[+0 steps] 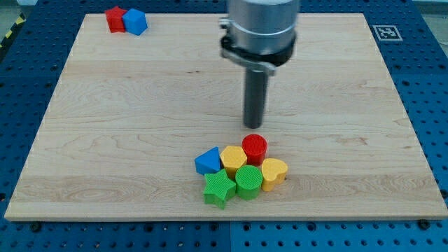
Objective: Move your arm to the top left of the board
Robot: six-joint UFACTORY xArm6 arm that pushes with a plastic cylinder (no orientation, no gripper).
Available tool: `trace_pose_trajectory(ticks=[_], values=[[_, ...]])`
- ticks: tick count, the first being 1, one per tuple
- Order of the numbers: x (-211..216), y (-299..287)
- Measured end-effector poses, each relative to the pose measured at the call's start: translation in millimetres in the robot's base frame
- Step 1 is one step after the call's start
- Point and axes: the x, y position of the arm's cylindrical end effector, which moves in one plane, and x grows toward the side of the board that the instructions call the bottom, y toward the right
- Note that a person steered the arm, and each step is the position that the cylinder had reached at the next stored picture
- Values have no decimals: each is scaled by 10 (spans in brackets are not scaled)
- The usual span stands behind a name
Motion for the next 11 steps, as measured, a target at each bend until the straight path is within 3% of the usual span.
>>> trace_pose_trajectory(ticks=[1, 3, 7, 9, 10, 11], values=[[-2, 103], [-952, -1103], [-1462, -2635], [-1491, -2803], [-1639, -3286], [-1716, -3400]])
